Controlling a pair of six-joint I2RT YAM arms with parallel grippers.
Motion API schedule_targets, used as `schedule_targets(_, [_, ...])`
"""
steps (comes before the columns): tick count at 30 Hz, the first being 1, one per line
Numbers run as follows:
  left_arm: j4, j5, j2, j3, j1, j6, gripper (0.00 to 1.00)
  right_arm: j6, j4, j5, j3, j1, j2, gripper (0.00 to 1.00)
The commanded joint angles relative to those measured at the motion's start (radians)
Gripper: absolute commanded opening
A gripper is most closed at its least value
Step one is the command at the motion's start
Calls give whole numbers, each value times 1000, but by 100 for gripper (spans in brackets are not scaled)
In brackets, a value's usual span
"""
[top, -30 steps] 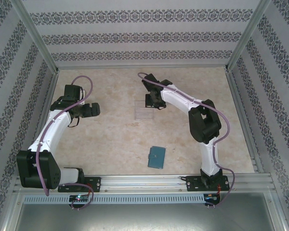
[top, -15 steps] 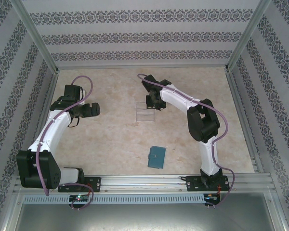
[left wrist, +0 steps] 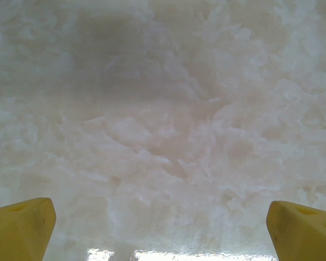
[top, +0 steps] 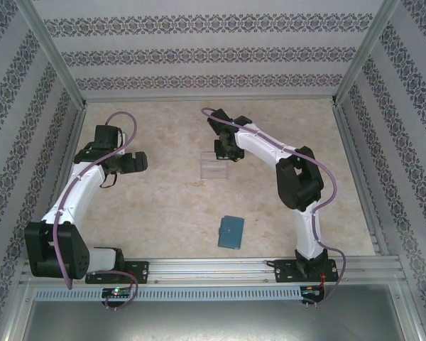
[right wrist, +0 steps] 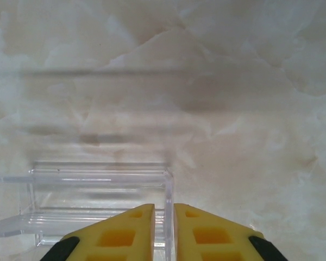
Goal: Take the credit cards out of the card holder
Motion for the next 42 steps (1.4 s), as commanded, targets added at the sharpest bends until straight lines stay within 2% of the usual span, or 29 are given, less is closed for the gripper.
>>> schedule_targets(1, [-34,-15,-2,5,4,10,100,-12,-45,18,4,15,-65,20])
schedule_targets(6, [-33,-10,-2,4,4,8,100,0,-52,16,-47,25,-126,23])
schedule_targets(12, [-30,-8,1,5,5,5,100,38,-32,-20,-177,55,-224,34])
schedule_targets(16, [-31,-8,3,5,5,3,100,89,-17,-28,-287,100,-305,45])
schedule_targets(23, [-33,-7,-1,3,4,1,100,220,-1,-37,-462,199,-437,60])
schedule_targets(25, [-33,-7,-5,3,4,0,100,265,11,-38,-515,230,-473,66])
schedule_targets(27, [-31,-9,-7,2,4,0,100,318,26,-44,-574,263,-508,77])
schedule_targets(32, [-23,-12,-5,-1,4,-2,100,410,38,-52,-693,315,-564,90])
schedule_targets(36, [-23,-6,2,0,3,-3,100,464,64,-78,-767,349,-573,96])
schedule_targets(42, [-21,2,11,1,4,-4,100,509,130,-137,-819,379,-543,98])
